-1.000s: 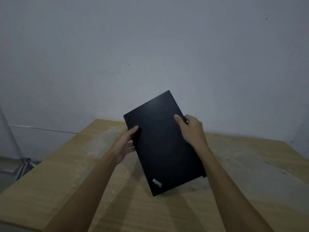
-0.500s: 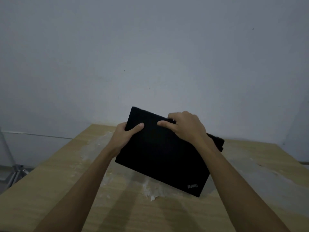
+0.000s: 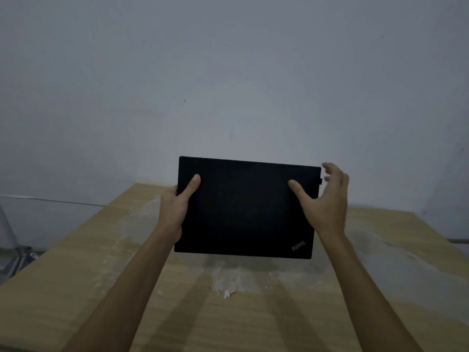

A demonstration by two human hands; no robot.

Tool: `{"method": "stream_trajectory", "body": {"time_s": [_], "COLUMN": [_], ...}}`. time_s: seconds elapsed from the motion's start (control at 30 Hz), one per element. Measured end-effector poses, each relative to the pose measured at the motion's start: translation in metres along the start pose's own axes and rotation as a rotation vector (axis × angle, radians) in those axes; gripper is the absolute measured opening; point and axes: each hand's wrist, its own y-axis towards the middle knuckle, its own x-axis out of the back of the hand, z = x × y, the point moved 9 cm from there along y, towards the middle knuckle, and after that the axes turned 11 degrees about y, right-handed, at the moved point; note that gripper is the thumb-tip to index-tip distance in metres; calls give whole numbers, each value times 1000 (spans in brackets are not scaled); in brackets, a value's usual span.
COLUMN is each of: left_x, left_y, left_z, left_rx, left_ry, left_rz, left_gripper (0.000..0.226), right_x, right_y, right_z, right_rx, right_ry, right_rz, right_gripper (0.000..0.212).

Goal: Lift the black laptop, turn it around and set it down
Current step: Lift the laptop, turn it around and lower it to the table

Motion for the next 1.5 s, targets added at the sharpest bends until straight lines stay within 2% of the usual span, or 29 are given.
{"method": "stream_trajectory", "body": {"time_s": [0.03,0.1,0.2,0.27,0.37,0.43,0.57,0.67,0.83,0.97,1.2,1.37,1.5], "left_x": [-1,-8,-16,-25,-37,-45,-71,-82,-90,-102,-120,-126,-128], "left_y": [0,0,1,1,4,4,6,16,53,82,126,138,142], "left_z": [2,9,23,35,43,50,75,104,136,159,175,189,195], "left_rx": [10,35,75,113,72,56,16,31,29,25,15,52,64], "left_ry": [-13,-15,-18,-11,33,62,114,169,262,361,527,624,694], "left_rz": [-1,1,22,58,101,165,403,364,158,94,81,105,122], "left_gripper": [51,54,50,44,39,47,63,65,50,39,45,47,48], "right_x": [-1,-9,-17,-15,-9,-5,-4,-12,-30,-46,-68,-76,-79], "right_y": [-7,-23,-42,-49,-51,-51,-51,-47,-30,-9,19,24,23], "right_z": [-17,-42,-63,-75,-96,-113,-159,-191,-231,-259,-288,-299,-308], "right_rx": [-121,-274,-352,-386,-442,-525,-697,-773,-804,-811,-762,-723,-728], "right_ry": [108,268,416,460,455,440,388,346,267,213,96,-97,-185], "right_rz": [16,71,89,52,13,-16,-30,-13,-19,-21,11,111,157], "right_gripper": [74,58,29,30,25,24,34,34,28,30,27,40,40]}}
